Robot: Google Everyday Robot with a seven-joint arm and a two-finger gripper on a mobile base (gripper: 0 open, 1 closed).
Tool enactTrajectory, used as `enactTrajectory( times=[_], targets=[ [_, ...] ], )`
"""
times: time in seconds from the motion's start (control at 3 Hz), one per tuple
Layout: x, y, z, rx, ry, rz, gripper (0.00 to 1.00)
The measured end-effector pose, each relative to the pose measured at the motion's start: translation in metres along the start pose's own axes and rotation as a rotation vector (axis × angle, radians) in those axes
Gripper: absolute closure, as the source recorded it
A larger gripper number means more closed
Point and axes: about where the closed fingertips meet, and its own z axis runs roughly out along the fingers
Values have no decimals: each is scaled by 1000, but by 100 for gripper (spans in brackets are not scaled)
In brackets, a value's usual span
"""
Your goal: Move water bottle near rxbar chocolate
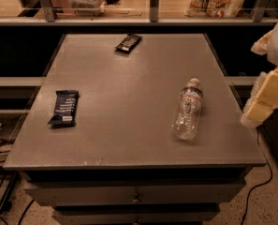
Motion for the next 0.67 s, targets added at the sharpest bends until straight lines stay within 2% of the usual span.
enactTrajectory(
  times=[0.33, 0.67],
  targets=[
    [-4, -8, 15, -28, -45, 187, 0],
    [-14, -10, 25, -69, -72, 332, 0]
  ],
)
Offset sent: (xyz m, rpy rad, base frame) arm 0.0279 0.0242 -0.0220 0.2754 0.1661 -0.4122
